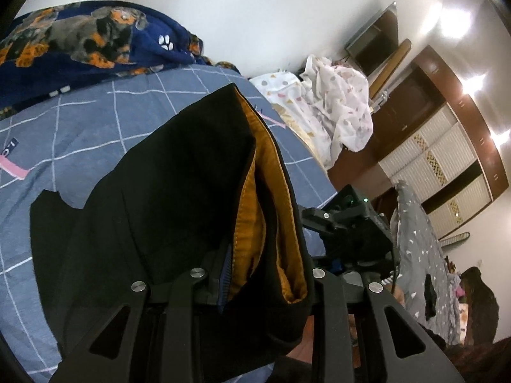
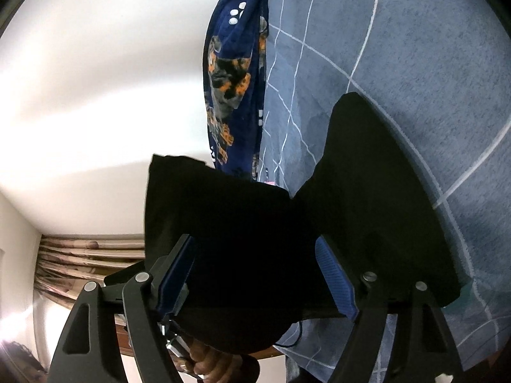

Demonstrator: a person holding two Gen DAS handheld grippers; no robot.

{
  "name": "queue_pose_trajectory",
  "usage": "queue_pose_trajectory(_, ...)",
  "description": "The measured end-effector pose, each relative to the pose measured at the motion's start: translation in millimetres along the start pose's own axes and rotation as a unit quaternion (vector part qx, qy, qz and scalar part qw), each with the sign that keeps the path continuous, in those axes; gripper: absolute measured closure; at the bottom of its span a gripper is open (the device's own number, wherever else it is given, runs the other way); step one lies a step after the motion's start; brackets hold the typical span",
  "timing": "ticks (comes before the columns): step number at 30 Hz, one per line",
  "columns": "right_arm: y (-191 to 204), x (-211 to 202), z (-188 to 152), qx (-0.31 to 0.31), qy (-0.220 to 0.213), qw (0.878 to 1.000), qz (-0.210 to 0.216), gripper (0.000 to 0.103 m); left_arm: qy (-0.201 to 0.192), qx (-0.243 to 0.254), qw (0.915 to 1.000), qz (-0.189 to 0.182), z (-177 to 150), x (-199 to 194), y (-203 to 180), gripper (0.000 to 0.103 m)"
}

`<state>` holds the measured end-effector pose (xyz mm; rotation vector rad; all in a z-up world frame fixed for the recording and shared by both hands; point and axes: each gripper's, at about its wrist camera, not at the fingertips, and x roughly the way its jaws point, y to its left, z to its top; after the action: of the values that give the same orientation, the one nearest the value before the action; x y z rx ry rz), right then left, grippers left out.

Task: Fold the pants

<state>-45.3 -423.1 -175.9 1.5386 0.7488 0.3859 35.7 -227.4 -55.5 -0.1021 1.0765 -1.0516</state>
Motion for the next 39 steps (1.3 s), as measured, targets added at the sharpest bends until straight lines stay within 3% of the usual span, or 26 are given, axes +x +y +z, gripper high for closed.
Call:
queue_pose_trajectory(16, -9.1, -4.0, 3.6, 0.021, -0.003, 1.000, 0.014, 0.026, 0.039, 0.021, 0.9990, 0.010, -1.7, 45.6, -6.2, 0.072)
queue_pose_trajectory(21, -10.2, -9.9, 4.2, 0.021, -0.008, 1.000, 0.015, 0.026, 0.050, 0.043, 0.9977, 0.014, -2.7, 53.9, -16.4, 0.063)
queue_pose_trajectory(25, -9.1, -13.2, 5.4, 0.020, -0.014, 1.000, 0.013, 0.023, 0.021, 0.045, 0.9987, -0.013, 3.8, 41.8, -22.3, 0.047)
queue_pose_trajectory(27, -10.6, -12.9, 5.1, 0.024, -0.021, 0.999, -0.020, 0.014, 0.006, 0.040, 0.9990, -0.018, 10.0, 34.6, -21.4, 0.046)
queue_pose_trajectory(31, -17.5, -16.8, 8.1, 0.040, -0.025, 0.999, -0.006, 0.014, -0.018, 0.025, 0.9994, -0.013, 15.6, 13.9, -9.8, 0.044)
queue_pose_trajectory(35, -16.9, -17.5, 9.5, 0.028, -0.019, 0.999, -0.017, 0.015, -0.018, 0.015, 0.9996, 0.019, 2.5, -3.8, 12.1, 0.044)
queue_pose_trajectory(36, -15.5, -16.9, 10.0, 0.016, -0.017, 0.999, -0.027, 0.019, -0.016, 0.013, 0.9994, 0.028, -1.5, -8.0, 17.7, 0.044)
queue_pose_trajectory(38, -11.9, -15.1, 10.3, -0.015, -0.010, 0.997, -0.069, 0.038, -0.014, 0.006, 0.9989, 0.045, -12.9, -18.7, 31.7, 0.044)
queue_pose_trajectory(39, -11.5, -13.5, 9.8, -0.026, -0.007, 0.996, -0.088, 0.061, -0.015, -0.001, 0.9985, 0.053, -18.8, -26.4, 40.2, 0.044)
